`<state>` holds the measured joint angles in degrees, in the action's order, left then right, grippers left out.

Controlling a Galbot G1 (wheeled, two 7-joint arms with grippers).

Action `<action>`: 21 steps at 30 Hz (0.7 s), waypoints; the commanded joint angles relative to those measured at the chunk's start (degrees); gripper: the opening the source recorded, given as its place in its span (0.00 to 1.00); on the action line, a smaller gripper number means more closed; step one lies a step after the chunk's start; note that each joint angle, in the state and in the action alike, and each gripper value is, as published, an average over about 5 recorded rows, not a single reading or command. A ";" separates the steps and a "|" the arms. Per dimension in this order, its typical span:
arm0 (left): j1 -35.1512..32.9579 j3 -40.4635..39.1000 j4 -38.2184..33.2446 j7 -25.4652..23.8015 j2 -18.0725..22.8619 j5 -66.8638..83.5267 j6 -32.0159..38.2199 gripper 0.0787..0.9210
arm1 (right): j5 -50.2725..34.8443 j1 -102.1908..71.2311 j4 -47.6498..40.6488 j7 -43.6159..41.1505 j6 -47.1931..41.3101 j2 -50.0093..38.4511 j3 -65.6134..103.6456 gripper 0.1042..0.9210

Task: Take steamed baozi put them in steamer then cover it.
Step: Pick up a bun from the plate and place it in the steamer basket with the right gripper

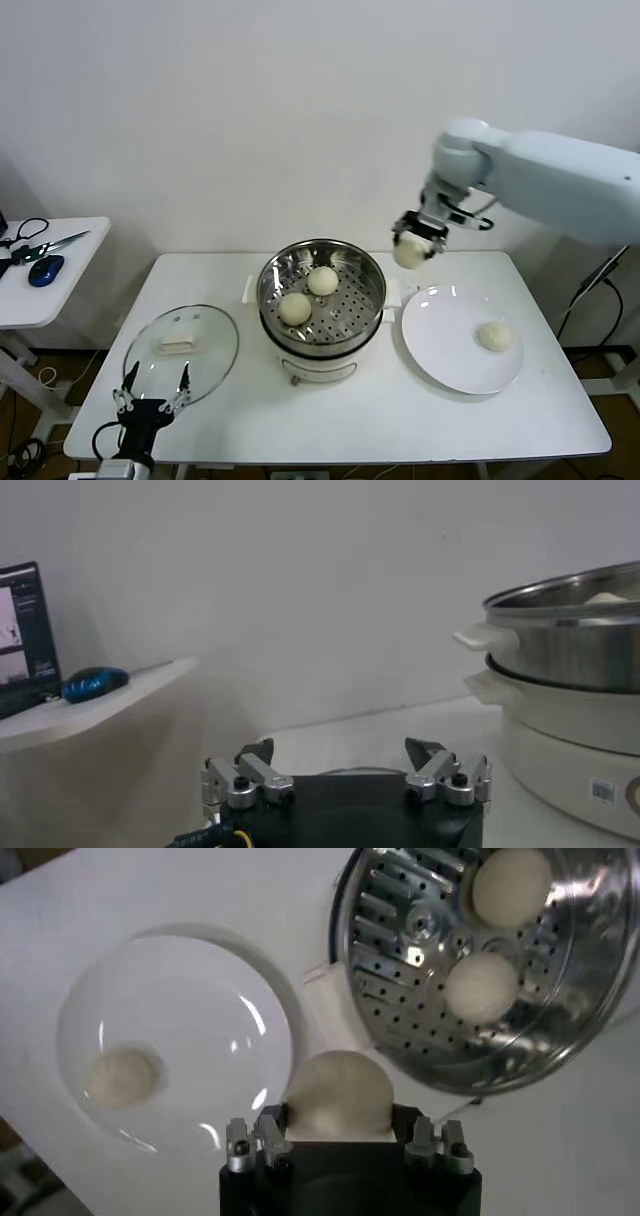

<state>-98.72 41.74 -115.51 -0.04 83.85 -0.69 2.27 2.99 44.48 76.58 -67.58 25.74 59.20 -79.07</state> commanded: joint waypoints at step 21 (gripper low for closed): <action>-0.32 0.50 1.12 -0.01 -0.51 0.70 0.32 0.88 | 7.43 -14.42 3.15 -1.84 5.76 16.78 1.44 0.70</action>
<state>-99.03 42.23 -114.63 -0.04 83.35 -0.02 2.57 9.50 32.96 79.08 -69.15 30.62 73.77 -77.62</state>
